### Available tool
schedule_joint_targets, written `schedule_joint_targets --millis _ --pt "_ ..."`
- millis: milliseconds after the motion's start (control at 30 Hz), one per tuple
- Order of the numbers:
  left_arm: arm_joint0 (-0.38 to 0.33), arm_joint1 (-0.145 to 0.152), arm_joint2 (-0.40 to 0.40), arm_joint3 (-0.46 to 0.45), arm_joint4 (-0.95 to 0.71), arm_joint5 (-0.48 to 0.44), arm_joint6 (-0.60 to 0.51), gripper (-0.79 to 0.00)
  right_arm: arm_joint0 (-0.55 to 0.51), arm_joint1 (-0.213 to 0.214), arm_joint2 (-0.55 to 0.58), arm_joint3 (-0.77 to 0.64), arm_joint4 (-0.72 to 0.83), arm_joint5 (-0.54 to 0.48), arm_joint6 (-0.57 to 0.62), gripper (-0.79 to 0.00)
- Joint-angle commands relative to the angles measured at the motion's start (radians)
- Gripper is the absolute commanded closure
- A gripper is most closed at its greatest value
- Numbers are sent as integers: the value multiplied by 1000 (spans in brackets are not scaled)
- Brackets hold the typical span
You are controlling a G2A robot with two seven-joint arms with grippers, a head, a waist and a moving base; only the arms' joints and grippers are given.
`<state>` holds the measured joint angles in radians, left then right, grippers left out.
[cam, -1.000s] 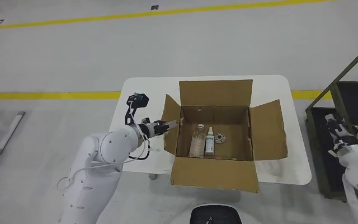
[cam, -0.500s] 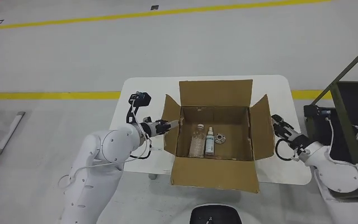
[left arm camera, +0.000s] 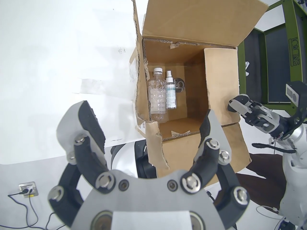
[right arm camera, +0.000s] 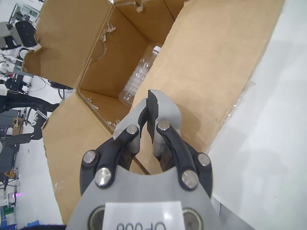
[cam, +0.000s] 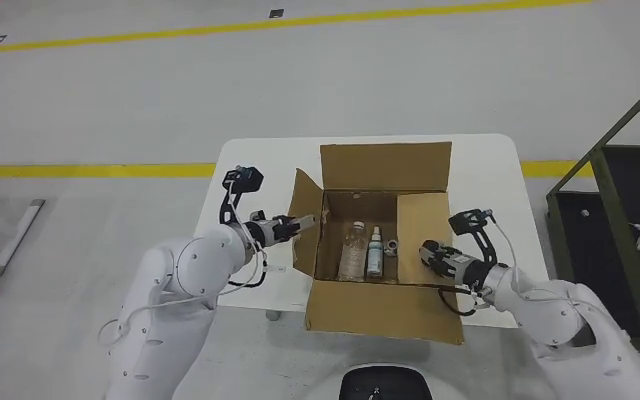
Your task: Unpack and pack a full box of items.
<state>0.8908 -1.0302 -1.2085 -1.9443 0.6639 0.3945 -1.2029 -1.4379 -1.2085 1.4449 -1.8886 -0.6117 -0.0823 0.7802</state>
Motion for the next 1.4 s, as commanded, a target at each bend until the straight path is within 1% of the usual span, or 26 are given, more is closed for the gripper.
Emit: schedule_joint_targets --millis 0,67,100,133,167,200,233,267,333,433,500,600,667,800,900,967,1167,1233,1367 --pt "12 2 -9 -9 5 4 4 -785 8 0 2 12 31 2 -1 0" --pt "24 4 -18 -16 16 8 6 -785 15 1 14 16 57 8 -6 0" --pt "29 5 -21 -18 26 11 4 -714 18 2 20 13 67 8 -10 0" --pt "34 7 -24 -25 41 11 2 -576 18 2 29 9 82 10 -16 0" --pt "38 8 -29 -31 44 15 2 -363 17 3 39 4 99 14 -21 0" --pt "43 9 -38 -38 47 22 6 -289 16 4 52 -3 111 20 -29 0" --pt "50 10 -47 -43 51 26 9 -169 15 4 68 -11 133 30 -41 0" --pt "58 12 -57 -49 53 29 10 -139 13 5 82 -18 150 38 -52 0" --pt "78 14 -85 -55 48 42 24 0 7 5 119 -30 192 68 -88 0" --pt "115 17 -122 -52 34 49 51 0 1 4 176 -33 257 139 -149 0" --pt "135 19 -125 -34 46 48 55 0 3 2 213 -16 333 193 -189 0" --pt "145 16 -106 4 47 69 63 0 22 -3 260 42 485 257 -212 0" --pt "138 11 -75 35 51 85 64 0 41 -6 289 97 607 293 -214 0" --pt "91 -3 5 90 43 90 72 0 91 -9 312 190 760 329 -206 0" --pt "39 -17 62 125 24 73 80 0 144 -14 311 284 885 356 -200 0" --pt "1 -26 98 142 7 54 85 0 187 -16 300 344 941 360 -194 0" --pt "-93 -55 197 191 -37 -2 92 0 298 -22 253 496 1051 373 -179 0" --pt "-116 -65 234 195 -47 -17 96 0 337 -22 233 540 1063 376 -170 0" --pt "-159 -87 307 228 -64 -39 97 0 400 -23 197 599 1044 367 -188 0"
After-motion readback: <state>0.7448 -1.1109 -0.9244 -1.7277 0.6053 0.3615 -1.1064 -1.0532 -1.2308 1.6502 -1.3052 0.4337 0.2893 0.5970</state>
